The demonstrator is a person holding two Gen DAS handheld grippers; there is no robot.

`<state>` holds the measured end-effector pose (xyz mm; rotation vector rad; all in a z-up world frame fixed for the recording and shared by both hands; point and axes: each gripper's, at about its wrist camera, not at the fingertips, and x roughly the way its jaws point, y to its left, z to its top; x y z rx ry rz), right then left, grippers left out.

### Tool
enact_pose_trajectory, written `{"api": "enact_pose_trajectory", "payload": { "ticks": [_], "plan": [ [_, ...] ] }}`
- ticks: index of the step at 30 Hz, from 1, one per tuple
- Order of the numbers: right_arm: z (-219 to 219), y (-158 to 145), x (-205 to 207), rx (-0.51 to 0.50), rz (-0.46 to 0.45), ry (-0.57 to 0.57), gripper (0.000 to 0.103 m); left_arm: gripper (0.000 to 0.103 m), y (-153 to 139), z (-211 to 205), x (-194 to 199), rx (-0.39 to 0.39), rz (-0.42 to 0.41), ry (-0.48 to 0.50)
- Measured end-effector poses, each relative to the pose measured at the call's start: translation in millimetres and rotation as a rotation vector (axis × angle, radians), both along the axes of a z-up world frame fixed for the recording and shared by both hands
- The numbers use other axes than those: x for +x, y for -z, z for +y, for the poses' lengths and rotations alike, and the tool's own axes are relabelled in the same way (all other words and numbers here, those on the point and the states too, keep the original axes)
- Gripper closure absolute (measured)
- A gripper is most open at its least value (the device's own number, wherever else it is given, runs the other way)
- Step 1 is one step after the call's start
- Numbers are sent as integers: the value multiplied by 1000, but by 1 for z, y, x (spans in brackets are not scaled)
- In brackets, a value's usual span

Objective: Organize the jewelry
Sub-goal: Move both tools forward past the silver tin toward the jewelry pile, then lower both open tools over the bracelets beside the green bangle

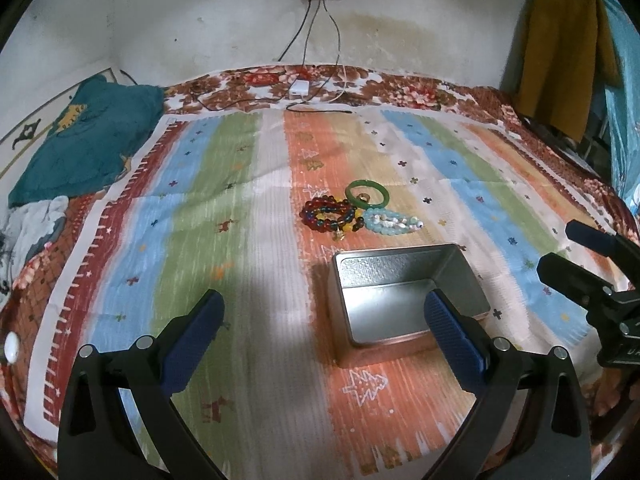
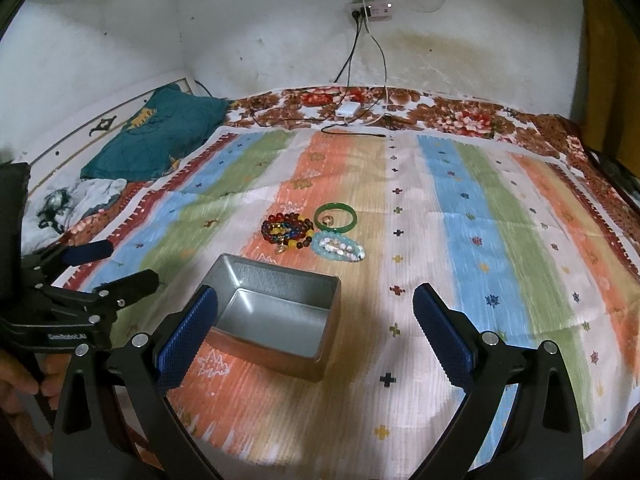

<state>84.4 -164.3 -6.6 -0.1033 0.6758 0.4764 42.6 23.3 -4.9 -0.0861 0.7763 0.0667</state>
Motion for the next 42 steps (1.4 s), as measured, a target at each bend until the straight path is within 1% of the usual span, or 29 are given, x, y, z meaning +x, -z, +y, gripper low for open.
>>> {"api": "enact_pose_trajectory", "payload": {
  "ticks": [7,11,18,31,42],
  "plan": [
    [1,-2,9,9,7,3,4,6,-1,1,13,1,11,7],
    [3,-5,20,16,18,7,4,6,-1,3,19,15,14,7],
    [6,-5,41,35,51,20,4,6,0,13,40,12,32,-5],
    [8,0,76,44,99,42,4,6,7,13,70,35,63,20],
    [13,10,116,1,138,77,4,6,20,30,104,-2,113,2]
  ]
}}
